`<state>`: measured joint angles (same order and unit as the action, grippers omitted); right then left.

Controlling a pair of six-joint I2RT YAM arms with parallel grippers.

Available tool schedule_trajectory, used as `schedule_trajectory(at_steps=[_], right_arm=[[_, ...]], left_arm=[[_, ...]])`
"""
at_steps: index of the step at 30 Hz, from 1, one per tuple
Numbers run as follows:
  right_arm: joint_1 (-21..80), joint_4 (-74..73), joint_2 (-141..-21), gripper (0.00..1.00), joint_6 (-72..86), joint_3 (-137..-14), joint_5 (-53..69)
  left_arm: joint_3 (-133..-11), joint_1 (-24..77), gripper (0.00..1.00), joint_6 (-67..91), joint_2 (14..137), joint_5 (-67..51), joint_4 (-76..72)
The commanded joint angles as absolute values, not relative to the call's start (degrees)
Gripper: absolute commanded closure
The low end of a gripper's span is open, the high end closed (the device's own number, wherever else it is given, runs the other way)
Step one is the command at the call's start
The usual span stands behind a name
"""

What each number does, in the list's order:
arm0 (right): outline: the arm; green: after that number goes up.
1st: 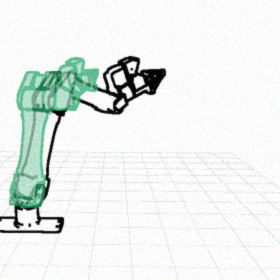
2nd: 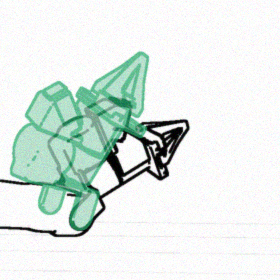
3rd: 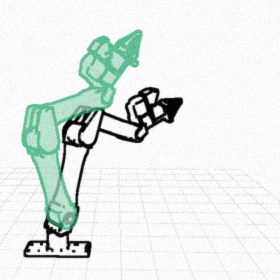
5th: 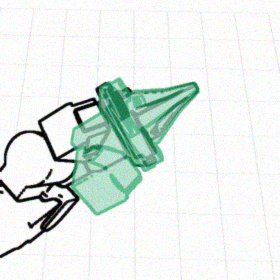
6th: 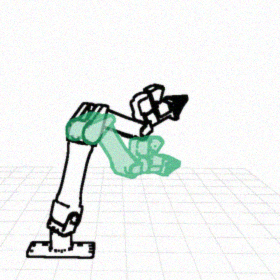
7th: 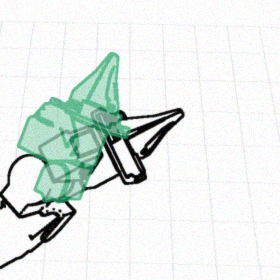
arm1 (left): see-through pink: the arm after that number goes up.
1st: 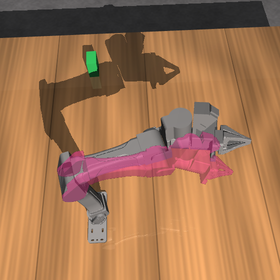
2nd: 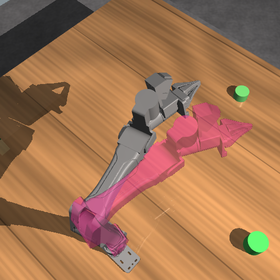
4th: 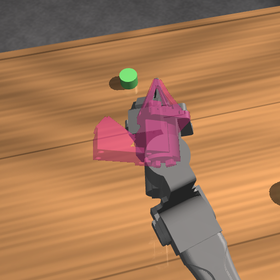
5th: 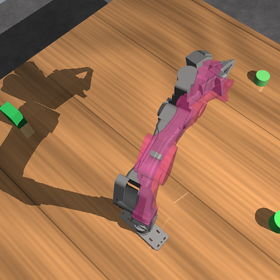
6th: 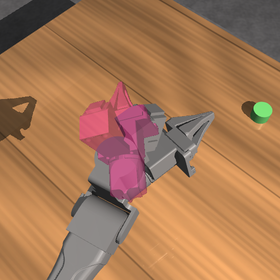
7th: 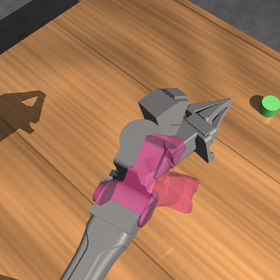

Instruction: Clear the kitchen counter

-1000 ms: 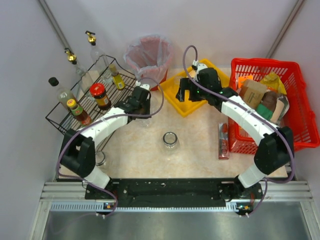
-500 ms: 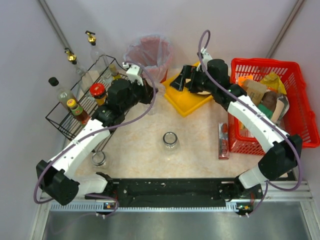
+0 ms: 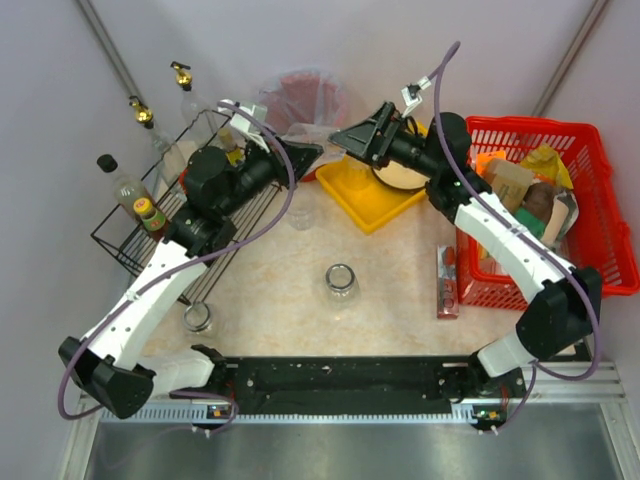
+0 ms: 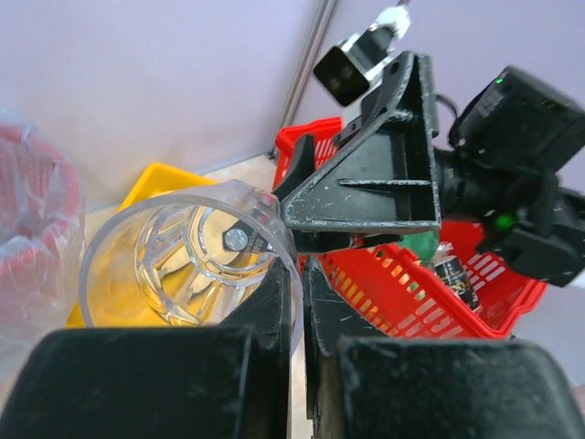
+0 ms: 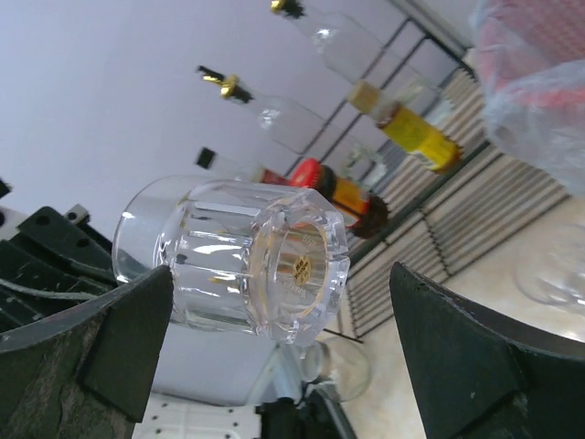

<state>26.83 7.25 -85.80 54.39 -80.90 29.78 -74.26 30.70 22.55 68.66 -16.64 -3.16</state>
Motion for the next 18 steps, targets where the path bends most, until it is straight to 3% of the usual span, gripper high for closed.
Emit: schedule_trajectory(at_steps=[1, 7, 14, 18], right_arm=[[26.4, 24.9, -87.6, 0.01, 68.2, -78.9, 37.1], [26.5, 48.9, -91.5, 0.01, 90.0, -74.7, 42.2], [26.4, 65.8, -95.1, 0.01, 101.1, -74.2, 43.9], [26.4, 67.0, -95.6, 0.12, 101.7, -73.6, 43.5]], left_arm=[[-78.1, 30.9, 1.0, 24.1, 64.9, -23.5, -12.7], [-78.0, 30.8, 1.0, 25.3, 64.2, -24.6, -14.9], [-78.2, 30.9, 1.0, 24.5, 64.0, -23.0, -13.6], [-78.2, 30.9, 1.0, 24.4, 63.9, -22.8, -12.1]])
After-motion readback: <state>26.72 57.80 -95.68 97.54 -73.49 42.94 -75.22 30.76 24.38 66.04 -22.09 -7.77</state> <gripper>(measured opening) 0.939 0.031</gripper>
